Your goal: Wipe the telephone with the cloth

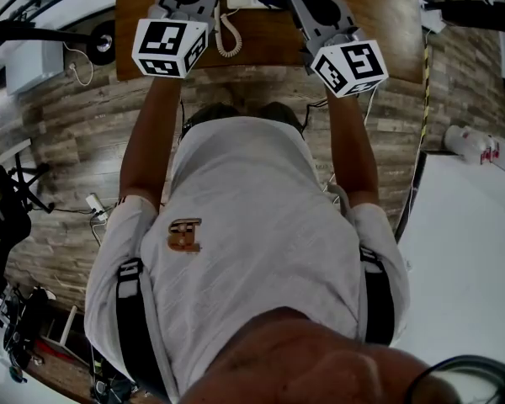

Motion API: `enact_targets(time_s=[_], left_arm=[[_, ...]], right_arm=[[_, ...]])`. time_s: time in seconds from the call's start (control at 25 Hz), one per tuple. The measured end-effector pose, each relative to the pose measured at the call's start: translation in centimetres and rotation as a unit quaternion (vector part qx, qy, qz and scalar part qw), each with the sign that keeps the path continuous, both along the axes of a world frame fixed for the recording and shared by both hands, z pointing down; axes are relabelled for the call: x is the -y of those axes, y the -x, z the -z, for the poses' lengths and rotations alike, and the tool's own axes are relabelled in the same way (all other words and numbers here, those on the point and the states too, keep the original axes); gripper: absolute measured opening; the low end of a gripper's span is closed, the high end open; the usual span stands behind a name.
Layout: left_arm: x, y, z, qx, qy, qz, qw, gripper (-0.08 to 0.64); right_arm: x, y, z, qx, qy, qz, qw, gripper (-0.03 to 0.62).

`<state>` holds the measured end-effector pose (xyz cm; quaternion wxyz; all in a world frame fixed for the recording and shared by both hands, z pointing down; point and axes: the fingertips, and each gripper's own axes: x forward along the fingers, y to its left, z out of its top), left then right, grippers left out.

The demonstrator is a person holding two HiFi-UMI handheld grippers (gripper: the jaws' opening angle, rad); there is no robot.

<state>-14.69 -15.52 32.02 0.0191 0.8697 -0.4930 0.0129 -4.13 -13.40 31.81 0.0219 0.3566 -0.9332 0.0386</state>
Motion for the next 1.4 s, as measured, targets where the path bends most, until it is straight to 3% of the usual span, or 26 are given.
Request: enact_targets(time_s=[0.32, 0.76, 1.04, 1.4], left_arm=[[5.3, 1.9, -3.7, -0.001, 0.057, 0.003, 0.9983, 0.020], [11.4, -0.2, -7.8, 0.022, 0.129, 0.029, 0.9909, 0.023], [14.4, -1.5, -11.7, 0.034, 0.198, 0.051, 0.9784, 0.076], [15.8, -2.3, -16.8, 0.038, 0.289, 0.068, 0.9541, 0.081]], right_arm=[[4.9, 1.8, -1.9, -0.014, 0.023, 0.001, 1.000, 0.060], [12.7, 1.8, -4.6, -0.038, 0.062, 0.046, 0.996, 0.060], [17.0, 1.8, -7.4, -0.066, 0.105, 0.074, 0.989, 0.060], [19.7, 2.4, -11.0, -0.112, 0.173, 0.118, 0.971, 0.060]])
